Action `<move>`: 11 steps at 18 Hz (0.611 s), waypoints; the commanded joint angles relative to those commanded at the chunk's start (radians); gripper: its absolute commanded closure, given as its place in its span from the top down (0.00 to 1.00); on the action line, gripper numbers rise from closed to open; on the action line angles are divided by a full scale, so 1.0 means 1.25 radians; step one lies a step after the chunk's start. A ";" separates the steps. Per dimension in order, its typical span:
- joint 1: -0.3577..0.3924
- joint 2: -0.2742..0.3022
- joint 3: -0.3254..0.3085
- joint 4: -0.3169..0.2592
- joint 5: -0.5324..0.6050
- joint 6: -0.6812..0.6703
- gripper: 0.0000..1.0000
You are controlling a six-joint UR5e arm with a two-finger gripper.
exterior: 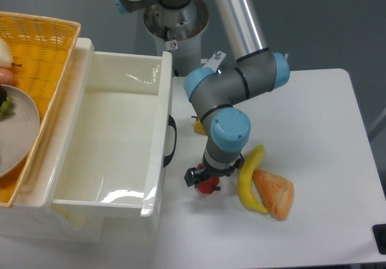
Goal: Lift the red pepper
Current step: 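Close the gripper around the red pepper's body, then hold the red pepper in the closed gripper, adjusting position slightly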
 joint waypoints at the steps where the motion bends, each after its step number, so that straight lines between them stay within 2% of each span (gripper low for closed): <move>1: -0.001 -0.004 0.005 0.006 0.000 -0.001 1.00; 11: -0.014 -0.020 0.006 0.009 0.037 0.000 1.00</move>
